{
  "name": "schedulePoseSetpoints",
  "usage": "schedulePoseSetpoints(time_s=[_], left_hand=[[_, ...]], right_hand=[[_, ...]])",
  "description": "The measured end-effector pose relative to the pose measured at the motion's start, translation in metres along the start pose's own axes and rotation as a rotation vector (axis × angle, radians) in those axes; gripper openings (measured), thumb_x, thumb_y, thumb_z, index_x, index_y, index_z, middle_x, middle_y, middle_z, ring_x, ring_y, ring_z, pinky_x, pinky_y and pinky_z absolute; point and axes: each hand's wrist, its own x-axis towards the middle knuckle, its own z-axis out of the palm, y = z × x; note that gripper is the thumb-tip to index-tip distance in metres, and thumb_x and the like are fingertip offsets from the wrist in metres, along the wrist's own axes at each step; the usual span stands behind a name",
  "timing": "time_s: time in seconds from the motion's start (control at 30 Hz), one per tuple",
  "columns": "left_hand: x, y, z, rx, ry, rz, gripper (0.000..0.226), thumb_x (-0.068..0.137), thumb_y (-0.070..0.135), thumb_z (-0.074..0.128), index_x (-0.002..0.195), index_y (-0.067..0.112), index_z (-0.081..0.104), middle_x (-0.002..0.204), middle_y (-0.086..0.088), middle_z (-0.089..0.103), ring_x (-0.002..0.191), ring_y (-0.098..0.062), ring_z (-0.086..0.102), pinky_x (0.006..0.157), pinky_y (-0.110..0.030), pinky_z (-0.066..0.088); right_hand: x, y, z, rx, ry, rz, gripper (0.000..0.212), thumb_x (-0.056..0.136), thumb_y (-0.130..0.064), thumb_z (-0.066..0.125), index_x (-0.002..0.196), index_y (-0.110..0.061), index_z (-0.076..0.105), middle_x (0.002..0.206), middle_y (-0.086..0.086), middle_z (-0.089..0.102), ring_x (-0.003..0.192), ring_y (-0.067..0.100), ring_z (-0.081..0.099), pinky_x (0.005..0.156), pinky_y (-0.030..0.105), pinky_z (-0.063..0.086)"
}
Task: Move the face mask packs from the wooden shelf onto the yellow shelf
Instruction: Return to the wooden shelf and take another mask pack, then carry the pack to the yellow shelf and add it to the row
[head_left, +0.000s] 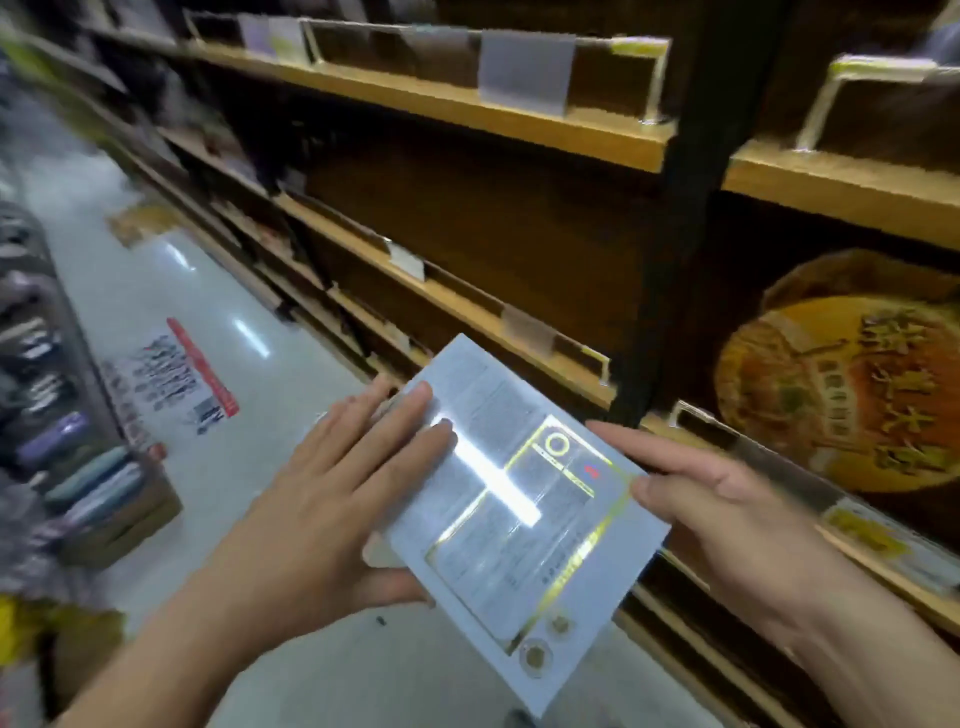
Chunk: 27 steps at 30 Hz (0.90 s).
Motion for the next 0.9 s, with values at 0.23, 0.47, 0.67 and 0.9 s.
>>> schedulePoseSetpoints(time_s=[0.23,0.47,0.67,0.9], left_hand=[[-0.077,-0.042,-0.012,-0.515,0.069,-0.746,0.124,0.051,0.092,0.051,0.153,0.049,-0.005,0.162,0.031,-0.006,0.147,0.009,0.005,0.120,-0.025,0.015],[-0.126,-0.134,-0.013,-0.399,-0.203,-0.806,0.073,0.066,0.075,0.063,0.132,0.044,0.056,0.143,0.022,0.044,0.128,-0.001,0.046,0.107,-0.027,0.040],[-0.155,-0.200,-0.005,-0.713,-0.466,-0.758,0.040,0.084,0.061,0.058,0.105,0.028,0.070,0.094,0.017,0.074,0.081,0.003,0.070,0.075,-0.021,0.059],[-0.195,-0.242,0.037,-1.219,-0.136,-1.019,0.050,0.087,0.049,0.060,0.099,0.001,0.064,0.090,-0.011,0.072,0.079,-0.023,0.064,0.070,-0.040,0.050]], right_hand=[[0.094,-0.008,0.089,-0.268,-0.390,0.095,0.041,0.097,-0.007,0.047,0.107,-0.035,0.076,0.108,-0.005,0.079,0.100,0.014,0.074,0.080,0.028,0.056],[0.170,-0.005,0.198,-0.442,-0.748,0.152,0.039,0.095,-0.009,0.049,0.109,-0.032,0.076,0.117,-0.005,0.076,0.112,0.015,0.070,0.100,0.042,0.050],[0.228,0.000,0.295,-0.521,-0.931,0.219,0.042,0.093,-0.004,0.045,0.108,-0.026,0.077,0.111,-0.002,0.078,0.103,0.015,0.072,0.087,0.029,0.055],[0.291,0.005,0.374,-0.604,-0.973,0.176,0.027,0.096,-0.018,0.055,0.111,-0.025,0.076,0.083,-0.012,0.078,0.083,0.010,0.071,0.083,0.030,0.053]])
